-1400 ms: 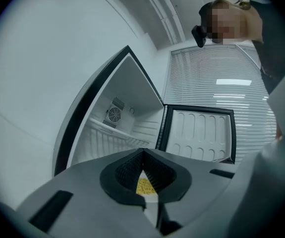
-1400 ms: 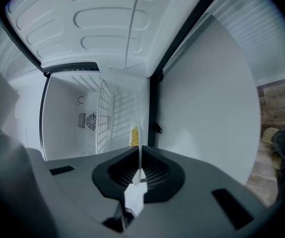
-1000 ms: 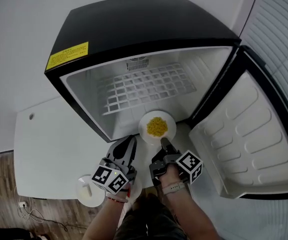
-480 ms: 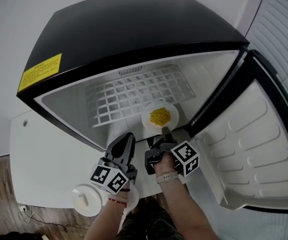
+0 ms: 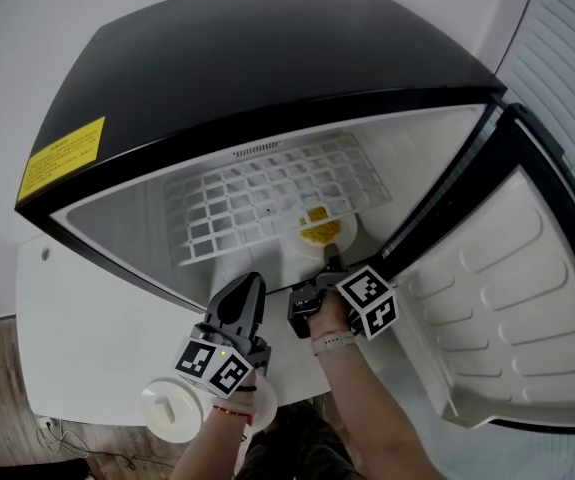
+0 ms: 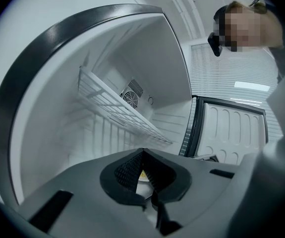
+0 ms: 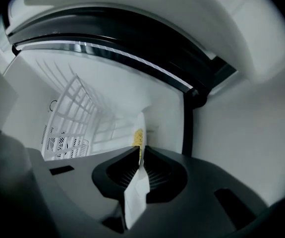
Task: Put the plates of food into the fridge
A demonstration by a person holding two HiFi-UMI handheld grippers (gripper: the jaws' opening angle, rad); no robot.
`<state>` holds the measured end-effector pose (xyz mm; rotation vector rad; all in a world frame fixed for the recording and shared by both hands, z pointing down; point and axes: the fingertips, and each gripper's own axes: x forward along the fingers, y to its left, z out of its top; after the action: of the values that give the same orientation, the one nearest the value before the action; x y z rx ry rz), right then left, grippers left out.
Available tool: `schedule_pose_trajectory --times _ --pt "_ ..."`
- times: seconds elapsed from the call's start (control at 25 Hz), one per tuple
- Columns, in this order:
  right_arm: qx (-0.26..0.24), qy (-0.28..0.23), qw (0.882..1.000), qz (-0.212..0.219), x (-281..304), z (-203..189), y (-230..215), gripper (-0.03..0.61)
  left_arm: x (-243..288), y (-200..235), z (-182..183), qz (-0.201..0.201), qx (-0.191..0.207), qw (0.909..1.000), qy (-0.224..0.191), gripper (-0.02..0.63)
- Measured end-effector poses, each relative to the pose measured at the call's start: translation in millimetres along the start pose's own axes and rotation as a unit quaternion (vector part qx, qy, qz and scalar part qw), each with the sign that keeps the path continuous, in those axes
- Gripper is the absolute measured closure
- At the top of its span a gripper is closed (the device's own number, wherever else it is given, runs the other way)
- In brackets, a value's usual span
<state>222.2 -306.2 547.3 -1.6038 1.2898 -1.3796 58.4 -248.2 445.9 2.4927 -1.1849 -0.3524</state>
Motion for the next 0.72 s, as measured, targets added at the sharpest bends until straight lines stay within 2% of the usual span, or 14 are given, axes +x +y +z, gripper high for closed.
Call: schedule_pose_trajectory --times 0.12,0.32,0.48,0.72 --pt "-0.040 0.001 0.999 -0.003 3.9 5.6 3.4 0.563 -2.3 2.0 3.3 0.004 -0.003 1.0000 -0.003 0.607" --pt "-0.104 0.010 0.994 -0.039 8.3 9.5 2.2 0.540 -4.6 1.8 5.6 -0.002 -0.008 0.9999 -0.009 0.607" --pt "-0.192 0.005 0.979 -0.063 9.6 10.8 5.4 0.470 -6.8 3.6 5.6 -0.002 -0.014 0.9998 -0.011 0.607" --pt "-0.290 -0.005 0.952 -0.095 8.6 12.0 1.5 0.396 -11.3 10.2 8.4 0.003 -0.019 0.9997 -0.015 0.607"
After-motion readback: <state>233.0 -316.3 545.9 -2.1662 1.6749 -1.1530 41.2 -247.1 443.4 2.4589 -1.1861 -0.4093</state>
